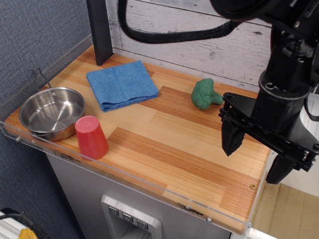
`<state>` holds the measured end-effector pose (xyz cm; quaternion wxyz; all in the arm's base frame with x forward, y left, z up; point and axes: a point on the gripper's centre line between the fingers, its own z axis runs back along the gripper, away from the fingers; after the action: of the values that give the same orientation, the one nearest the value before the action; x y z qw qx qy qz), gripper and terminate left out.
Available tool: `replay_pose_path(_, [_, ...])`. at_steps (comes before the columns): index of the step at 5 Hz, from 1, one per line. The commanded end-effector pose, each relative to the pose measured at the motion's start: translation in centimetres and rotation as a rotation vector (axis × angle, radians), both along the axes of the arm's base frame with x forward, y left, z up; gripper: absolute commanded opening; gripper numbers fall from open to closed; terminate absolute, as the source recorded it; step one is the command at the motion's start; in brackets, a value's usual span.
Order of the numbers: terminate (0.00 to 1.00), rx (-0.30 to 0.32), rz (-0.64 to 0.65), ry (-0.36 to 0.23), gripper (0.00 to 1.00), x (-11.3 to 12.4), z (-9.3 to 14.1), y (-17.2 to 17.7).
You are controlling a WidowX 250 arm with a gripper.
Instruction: Place the green pickle onto the blue cloth.
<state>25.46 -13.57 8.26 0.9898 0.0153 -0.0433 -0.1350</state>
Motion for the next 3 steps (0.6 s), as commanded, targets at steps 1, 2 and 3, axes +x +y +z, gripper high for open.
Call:
replay_pose_path(1, [0.0, 0.0, 0.0, 0.0, 1.0, 0.0, 0.0, 0.0])
replay_pose_path(2, [0.0, -0.001, 0.049, -0.001, 1.0, 1.8, 0.0, 1.4])
replay_pose_path(3, [0.0, -0.014, 0.087, -0.004, 1.0, 3.8, -0.1, 2.7])
